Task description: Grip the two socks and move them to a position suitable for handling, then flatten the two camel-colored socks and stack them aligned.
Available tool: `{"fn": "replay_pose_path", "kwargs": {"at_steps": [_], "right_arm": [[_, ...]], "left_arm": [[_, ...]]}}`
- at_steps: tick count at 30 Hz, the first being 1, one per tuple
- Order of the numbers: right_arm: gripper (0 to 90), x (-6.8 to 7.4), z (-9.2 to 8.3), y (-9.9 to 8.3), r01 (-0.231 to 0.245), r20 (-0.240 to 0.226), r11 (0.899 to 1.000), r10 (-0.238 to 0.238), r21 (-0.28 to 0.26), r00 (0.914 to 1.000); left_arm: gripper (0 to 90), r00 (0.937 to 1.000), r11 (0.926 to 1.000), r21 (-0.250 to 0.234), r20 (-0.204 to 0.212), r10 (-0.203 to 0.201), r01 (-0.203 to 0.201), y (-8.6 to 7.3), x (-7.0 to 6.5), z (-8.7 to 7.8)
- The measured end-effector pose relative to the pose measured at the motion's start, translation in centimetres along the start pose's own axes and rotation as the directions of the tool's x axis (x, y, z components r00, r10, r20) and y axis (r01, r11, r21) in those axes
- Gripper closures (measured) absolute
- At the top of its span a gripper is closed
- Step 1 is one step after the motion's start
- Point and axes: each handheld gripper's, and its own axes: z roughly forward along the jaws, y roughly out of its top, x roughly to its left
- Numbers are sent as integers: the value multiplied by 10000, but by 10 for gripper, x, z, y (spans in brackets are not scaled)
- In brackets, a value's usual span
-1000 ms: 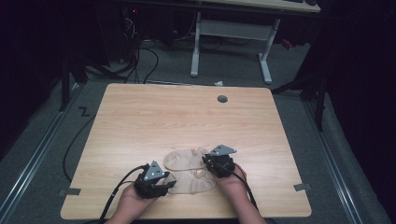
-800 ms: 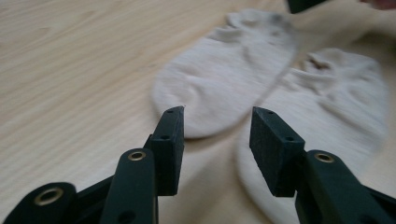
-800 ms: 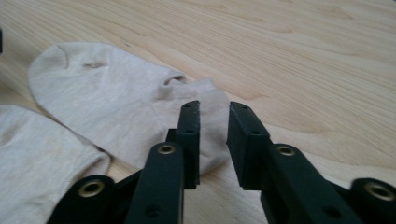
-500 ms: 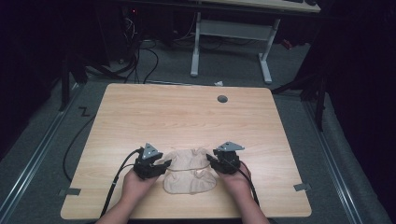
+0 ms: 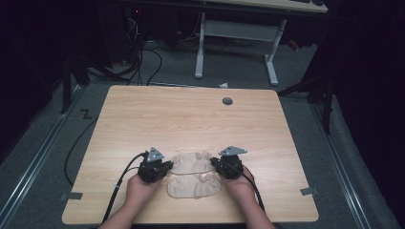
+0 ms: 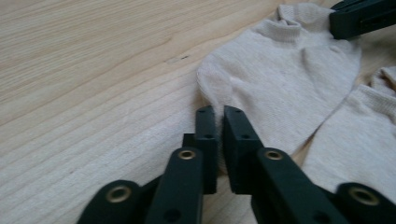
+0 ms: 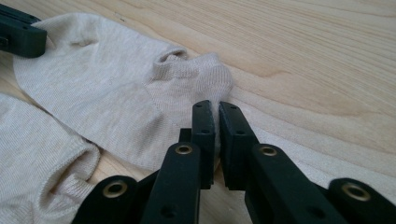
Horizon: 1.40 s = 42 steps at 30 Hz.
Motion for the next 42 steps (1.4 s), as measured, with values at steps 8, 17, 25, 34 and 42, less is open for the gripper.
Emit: {"fn": "replay_pose_path", "kwargs": {"at_steps": [8, 17, 25, 34, 42], "right_arm": [[863, 5, -13, 5, 338, 210, 9971, -325, -682, 9993], [863, 13, -25, 8, 932, 642, 9885, -860, -1192, 9942], [862, 14, -36, 8, 1029, 627, 9842, -947, -1440, 9935], [862, 22, -50, 4, 1352, 604, 9783, -1271, -1570, 9900], [862, 26, -63, -1, 1622, 646, 9717, -1532, -1714, 9861]], "left_arm": [[868, 10000, 9976, -686, -69, 18, -23, 5, 0, -11], [869, 10000, 9946, -1039, -39, 59, -63, 10, -7, -19], [869, 9997, 9945, -1028, 93, 231, -221, 11, -13, -28], [868, 9987, 9938, -993, 103, 502, -490, 9, -23, -42], [868, 9976, 9927, -1053, 285, 626, -593, 7, -29, -52]]}}
